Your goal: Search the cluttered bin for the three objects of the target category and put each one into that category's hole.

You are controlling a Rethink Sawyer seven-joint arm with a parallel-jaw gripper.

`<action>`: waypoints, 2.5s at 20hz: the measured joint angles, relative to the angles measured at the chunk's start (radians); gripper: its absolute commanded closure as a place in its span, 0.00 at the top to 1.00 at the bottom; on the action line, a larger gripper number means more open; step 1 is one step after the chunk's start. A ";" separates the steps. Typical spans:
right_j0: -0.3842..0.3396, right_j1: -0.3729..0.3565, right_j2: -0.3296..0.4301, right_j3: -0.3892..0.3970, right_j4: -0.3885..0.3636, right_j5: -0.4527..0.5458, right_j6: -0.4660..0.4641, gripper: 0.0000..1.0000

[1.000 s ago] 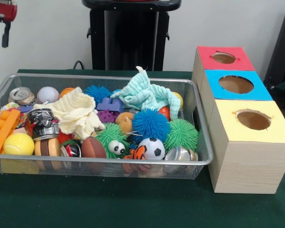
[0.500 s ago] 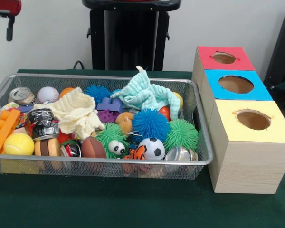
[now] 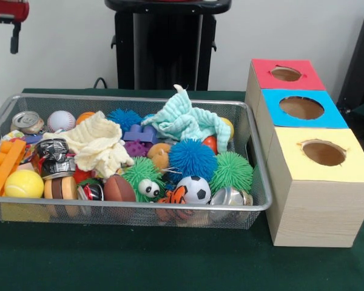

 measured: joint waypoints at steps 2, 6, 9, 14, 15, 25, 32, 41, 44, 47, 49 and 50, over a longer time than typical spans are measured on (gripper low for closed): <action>-0.025 0.000 0.009 0.004 0.016 -0.008 0.000 1.00; -0.072 0.005 0.030 0.007 0.038 -0.037 0.000 1.00; -0.113 0.018 0.054 0.007 0.051 -0.088 0.000 1.00; -0.146 0.045 0.079 0.007 0.052 -0.178 0.000 1.00; -0.149 0.051 0.084 0.007 0.053 -0.196 0.000 1.00; -0.204 0.090 0.152 0.007 0.107 -0.246 0.000 1.00; -0.289 0.111 0.212 0.009 0.176 -0.247 -0.001 1.00; -0.331 0.166 0.255 0.010 0.199 -0.251 -0.005 1.00; -0.318 0.192 0.267 0.009 0.192 -0.251 -0.005 1.00; -0.301 0.214 0.270 0.009 0.183 -0.251 -0.005 1.00; -0.295 0.223 0.271 0.009 0.182 -0.251 -0.005 1.00; -0.293 0.227 0.271 0.009 0.182 -0.251 -0.005 1.00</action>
